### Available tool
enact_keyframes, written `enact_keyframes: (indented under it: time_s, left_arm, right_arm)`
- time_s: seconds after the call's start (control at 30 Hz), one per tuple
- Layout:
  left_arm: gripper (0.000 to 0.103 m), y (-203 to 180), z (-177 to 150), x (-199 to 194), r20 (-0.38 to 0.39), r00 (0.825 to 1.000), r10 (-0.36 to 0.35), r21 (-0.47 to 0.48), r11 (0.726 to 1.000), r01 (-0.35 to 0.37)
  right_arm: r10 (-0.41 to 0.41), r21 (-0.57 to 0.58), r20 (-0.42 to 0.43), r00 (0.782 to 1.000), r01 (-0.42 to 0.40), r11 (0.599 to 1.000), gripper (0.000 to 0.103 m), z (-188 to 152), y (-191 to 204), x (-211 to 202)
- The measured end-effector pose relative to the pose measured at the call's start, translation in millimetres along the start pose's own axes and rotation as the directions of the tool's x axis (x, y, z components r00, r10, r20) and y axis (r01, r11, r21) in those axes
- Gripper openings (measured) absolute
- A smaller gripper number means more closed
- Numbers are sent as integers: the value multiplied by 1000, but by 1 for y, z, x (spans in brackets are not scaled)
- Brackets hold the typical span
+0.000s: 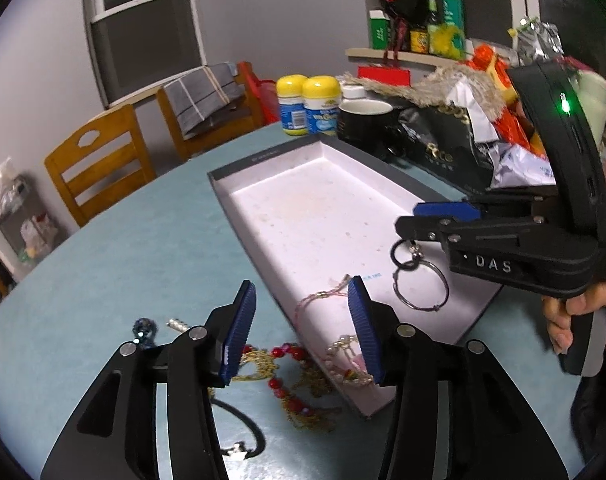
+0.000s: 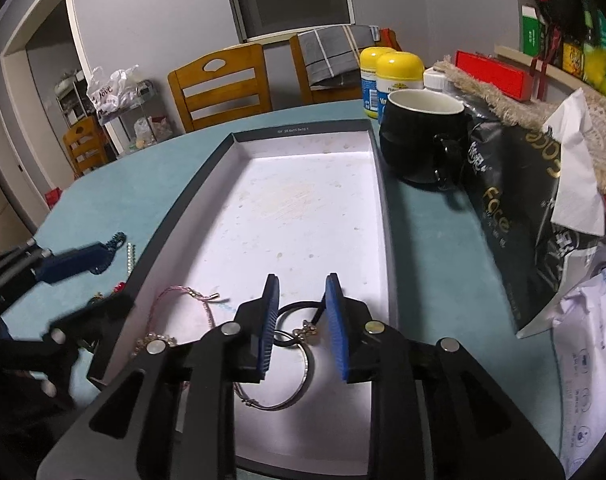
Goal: Organize jewelry
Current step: 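Lower the pearl clip into the box with the left tool while the right tool releases the hair tie there, then return the left tool to the pile and grasp another black hair tie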
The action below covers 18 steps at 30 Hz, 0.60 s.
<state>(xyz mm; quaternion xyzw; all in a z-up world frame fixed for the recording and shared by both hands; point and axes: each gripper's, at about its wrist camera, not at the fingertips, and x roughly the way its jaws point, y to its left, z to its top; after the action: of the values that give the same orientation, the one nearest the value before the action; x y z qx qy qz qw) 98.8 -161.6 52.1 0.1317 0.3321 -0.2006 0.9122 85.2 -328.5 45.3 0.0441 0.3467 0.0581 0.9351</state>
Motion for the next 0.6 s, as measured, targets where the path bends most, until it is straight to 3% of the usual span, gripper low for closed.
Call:
enact_keyframes:
  time_s: [0.13, 0.2, 0.27, 0.4, 0.6]
  left_arm:
    - [60, 19, 0, -16, 16, 1000, 3, -13, 1000, -3]
    - [65, 36, -4, -26, 23, 1000, 11, -45, 999, -10]
    - [66, 53, -10, -32, 19, 1000, 13, -75, 997, -11]
    - [66, 79, -30, -35, -21, 1000, 8, -125, 992, -10]
    - [67, 87, -65, -14, -129, 990, -50, -85, 996, 39]
  right_arm:
    - [0, -9, 21, 1000, 0, 1000, 29, 2, 2, -5]
    - [3, -21, 42, 999, -2, 1000, 38, 4, 5, -10]
    - [5, -36, 55, 998, -3, 999, 43, 4, 10, -13]
    - [0, -67, 80, 997, 6, 998, 62, 5, 19, -19]
    - [17, -134, 106, 994, -2, 991, 66, 2, 38, -25]
